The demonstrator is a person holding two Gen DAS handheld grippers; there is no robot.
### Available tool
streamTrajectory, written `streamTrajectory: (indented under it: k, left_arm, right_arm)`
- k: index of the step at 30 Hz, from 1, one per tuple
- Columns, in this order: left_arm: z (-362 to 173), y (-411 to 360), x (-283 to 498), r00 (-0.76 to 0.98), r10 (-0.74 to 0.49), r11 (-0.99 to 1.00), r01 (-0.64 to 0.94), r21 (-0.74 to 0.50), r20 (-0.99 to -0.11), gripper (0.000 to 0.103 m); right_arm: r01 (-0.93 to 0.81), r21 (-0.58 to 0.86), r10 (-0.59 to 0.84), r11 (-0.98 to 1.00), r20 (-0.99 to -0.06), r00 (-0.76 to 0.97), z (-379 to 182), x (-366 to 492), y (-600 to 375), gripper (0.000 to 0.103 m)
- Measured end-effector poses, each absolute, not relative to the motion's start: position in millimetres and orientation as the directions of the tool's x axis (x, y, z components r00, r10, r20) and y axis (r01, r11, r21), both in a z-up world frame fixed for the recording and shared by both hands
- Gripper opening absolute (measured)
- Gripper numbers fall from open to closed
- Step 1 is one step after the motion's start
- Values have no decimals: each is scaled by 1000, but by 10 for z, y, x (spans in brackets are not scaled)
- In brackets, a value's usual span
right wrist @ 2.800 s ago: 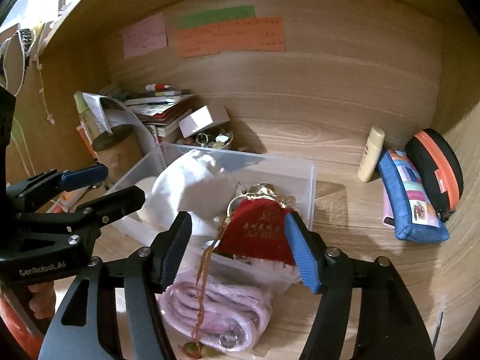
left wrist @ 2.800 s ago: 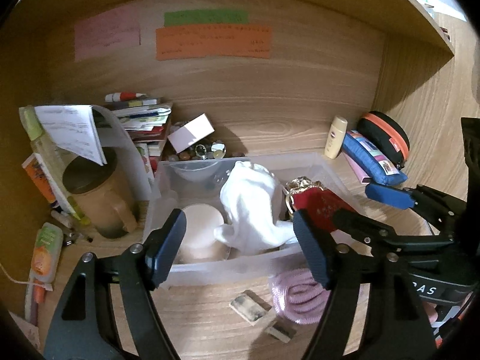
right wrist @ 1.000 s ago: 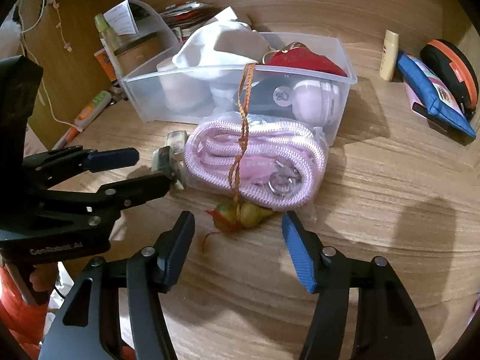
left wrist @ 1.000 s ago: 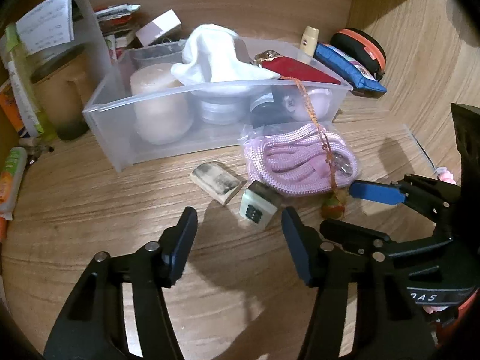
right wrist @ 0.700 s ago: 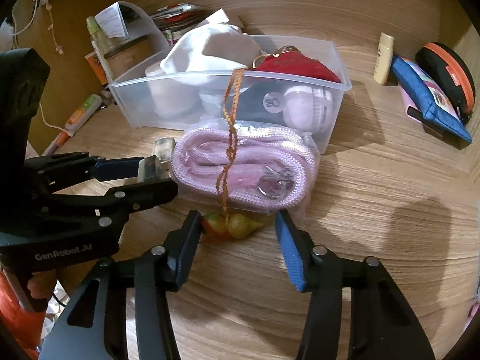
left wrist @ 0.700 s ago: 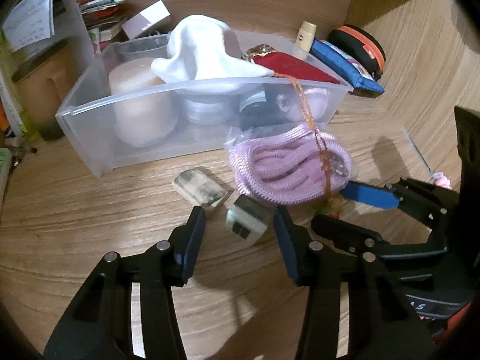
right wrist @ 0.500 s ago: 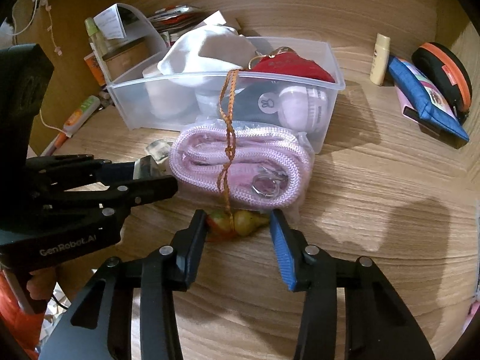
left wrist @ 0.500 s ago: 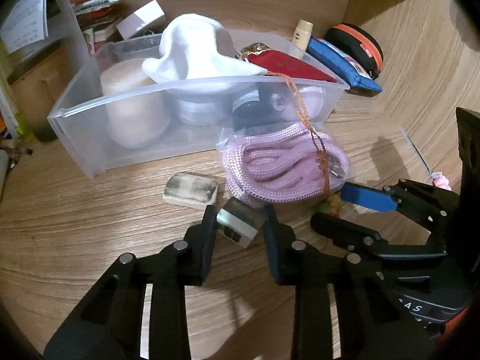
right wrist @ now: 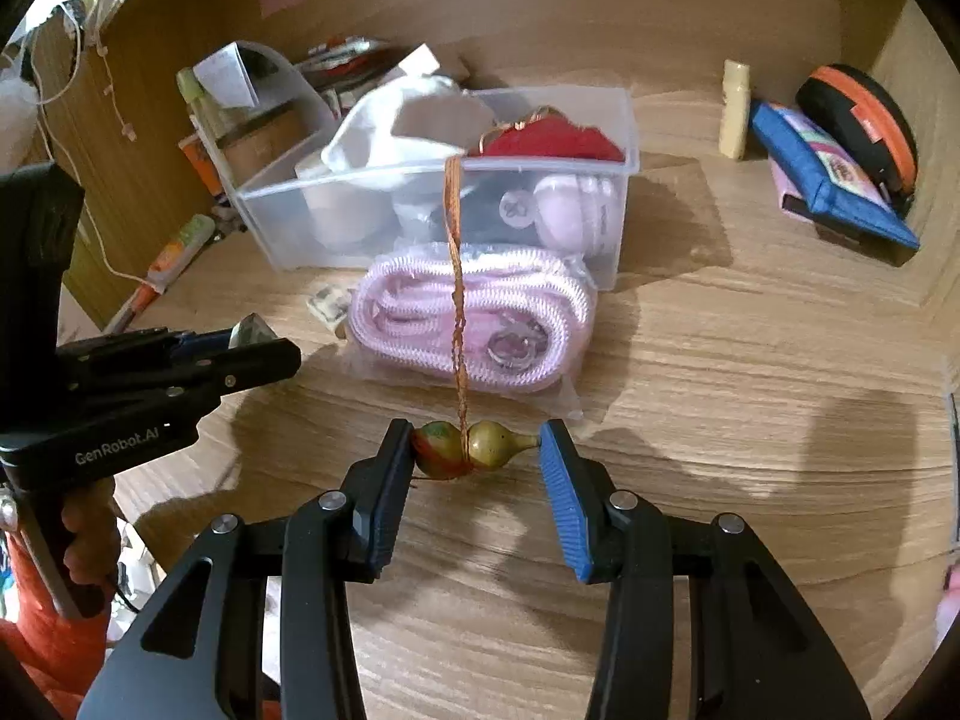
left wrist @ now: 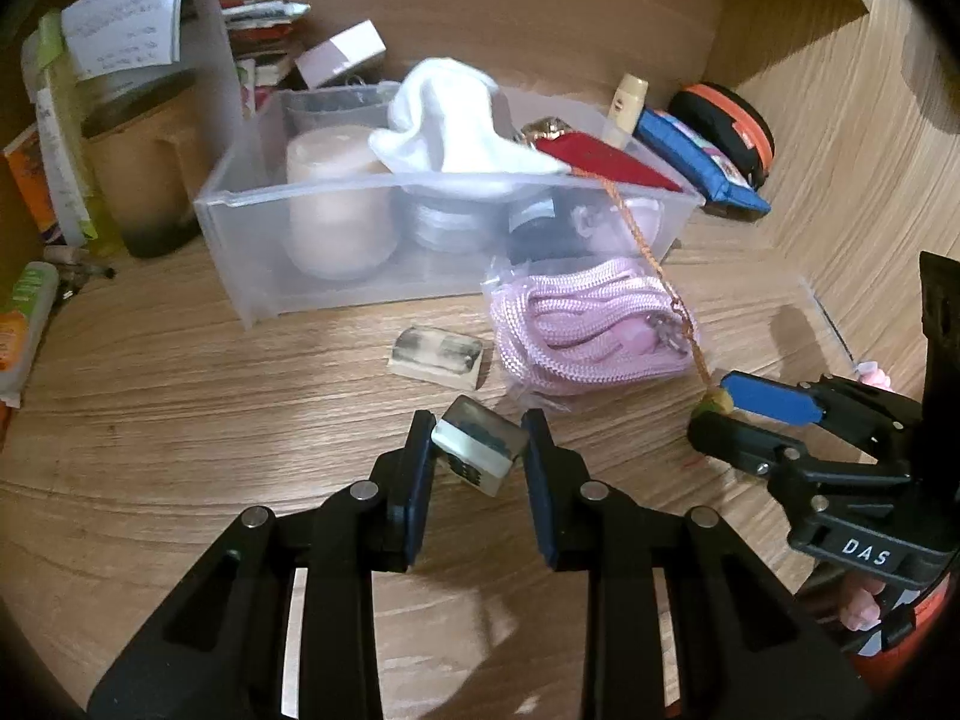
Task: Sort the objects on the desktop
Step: 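Grasp the small photo packet with the left gripper while the right gripper grasps the gourd bead charm, then carry the photo packet and gourd charm over the clear box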
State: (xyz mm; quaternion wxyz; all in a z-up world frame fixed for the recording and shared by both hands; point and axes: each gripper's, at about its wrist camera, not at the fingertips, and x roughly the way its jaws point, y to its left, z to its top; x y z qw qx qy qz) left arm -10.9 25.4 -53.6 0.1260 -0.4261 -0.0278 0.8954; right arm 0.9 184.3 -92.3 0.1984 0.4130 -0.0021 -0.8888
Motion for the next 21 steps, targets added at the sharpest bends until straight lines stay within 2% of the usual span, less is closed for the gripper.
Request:
streamTrajectory:
  k: [21]
  left_arm:
    - [106, 74, -182, -745, 207, -978, -166, -124, -633, 29]
  right_arm:
    - [338, 102, -326, -936, -614, -718, -274, -221, 1901, 40]
